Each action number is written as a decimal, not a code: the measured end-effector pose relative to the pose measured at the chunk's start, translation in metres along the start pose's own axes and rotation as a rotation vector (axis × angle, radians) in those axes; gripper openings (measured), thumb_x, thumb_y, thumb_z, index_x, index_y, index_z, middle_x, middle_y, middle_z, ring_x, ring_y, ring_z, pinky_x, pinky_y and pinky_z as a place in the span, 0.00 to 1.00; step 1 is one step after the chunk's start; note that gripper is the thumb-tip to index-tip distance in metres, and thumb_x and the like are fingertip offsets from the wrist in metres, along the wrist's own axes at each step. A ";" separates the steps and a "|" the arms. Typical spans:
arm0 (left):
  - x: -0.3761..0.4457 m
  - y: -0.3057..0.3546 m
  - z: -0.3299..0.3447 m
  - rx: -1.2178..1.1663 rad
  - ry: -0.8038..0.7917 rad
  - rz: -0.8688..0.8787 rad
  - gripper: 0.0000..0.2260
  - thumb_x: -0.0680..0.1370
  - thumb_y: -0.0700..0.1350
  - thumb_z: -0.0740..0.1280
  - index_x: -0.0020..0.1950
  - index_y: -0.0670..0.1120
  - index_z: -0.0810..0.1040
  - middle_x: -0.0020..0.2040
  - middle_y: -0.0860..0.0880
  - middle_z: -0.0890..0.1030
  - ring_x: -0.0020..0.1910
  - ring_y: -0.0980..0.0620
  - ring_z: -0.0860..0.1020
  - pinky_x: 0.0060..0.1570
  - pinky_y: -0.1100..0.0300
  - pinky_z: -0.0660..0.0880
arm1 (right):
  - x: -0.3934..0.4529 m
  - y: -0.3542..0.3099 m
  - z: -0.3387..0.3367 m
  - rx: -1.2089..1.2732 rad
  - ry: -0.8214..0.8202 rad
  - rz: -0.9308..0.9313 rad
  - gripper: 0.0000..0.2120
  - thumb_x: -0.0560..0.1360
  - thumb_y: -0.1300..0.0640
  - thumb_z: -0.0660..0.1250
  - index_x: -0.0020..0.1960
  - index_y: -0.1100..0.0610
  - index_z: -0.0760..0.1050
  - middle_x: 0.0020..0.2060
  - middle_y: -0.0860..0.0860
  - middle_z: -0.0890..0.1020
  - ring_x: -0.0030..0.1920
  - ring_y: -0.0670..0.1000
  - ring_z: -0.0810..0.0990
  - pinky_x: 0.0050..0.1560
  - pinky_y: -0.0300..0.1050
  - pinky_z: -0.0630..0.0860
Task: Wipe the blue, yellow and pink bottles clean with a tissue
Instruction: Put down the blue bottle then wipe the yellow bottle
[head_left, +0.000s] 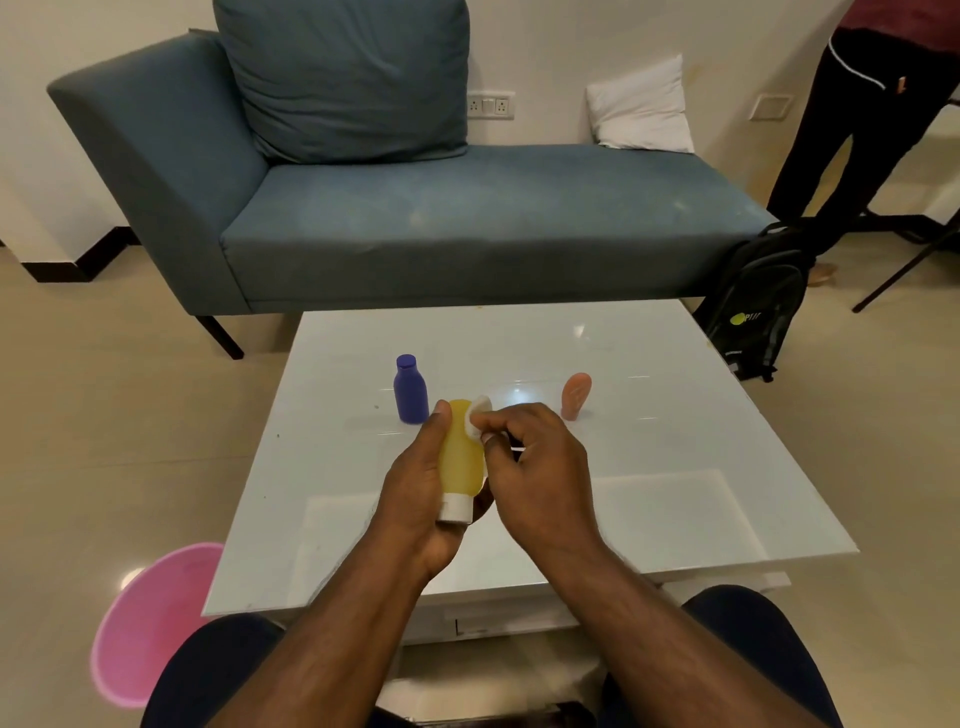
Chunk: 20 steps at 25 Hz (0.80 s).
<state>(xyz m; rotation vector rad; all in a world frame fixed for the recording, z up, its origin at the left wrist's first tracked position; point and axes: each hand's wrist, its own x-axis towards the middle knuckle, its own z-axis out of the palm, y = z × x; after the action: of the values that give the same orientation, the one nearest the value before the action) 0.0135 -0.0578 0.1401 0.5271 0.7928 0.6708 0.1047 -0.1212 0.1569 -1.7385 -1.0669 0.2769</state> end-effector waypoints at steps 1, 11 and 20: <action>0.004 0.001 0.000 -0.022 0.020 -0.003 0.20 0.79 0.57 0.67 0.65 0.46 0.78 0.47 0.45 0.86 0.42 0.48 0.86 0.43 0.51 0.82 | -0.008 0.000 0.002 0.013 -0.008 0.010 0.08 0.76 0.61 0.66 0.50 0.51 0.81 0.45 0.42 0.78 0.47 0.41 0.77 0.45 0.30 0.74; 0.025 -0.024 0.008 -0.080 0.102 -0.033 0.20 0.78 0.56 0.67 0.64 0.44 0.77 0.41 0.44 0.85 0.40 0.48 0.86 0.39 0.54 0.81 | -0.006 0.027 0.003 -0.081 -0.038 0.014 0.08 0.77 0.61 0.64 0.52 0.52 0.80 0.46 0.44 0.77 0.46 0.42 0.77 0.47 0.28 0.72; 0.041 -0.033 0.018 0.155 0.139 -0.085 0.23 0.78 0.64 0.62 0.60 0.48 0.80 0.46 0.46 0.87 0.46 0.48 0.85 0.41 0.54 0.80 | 0.013 0.050 0.013 -0.279 -0.144 -0.061 0.11 0.77 0.54 0.64 0.58 0.53 0.78 0.51 0.48 0.79 0.52 0.46 0.76 0.56 0.42 0.76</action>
<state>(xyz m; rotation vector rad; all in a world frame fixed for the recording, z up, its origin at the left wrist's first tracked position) 0.0595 -0.0541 0.1103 0.5881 0.9983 0.5741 0.1300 -0.1068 0.1129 -1.9519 -1.3109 0.2263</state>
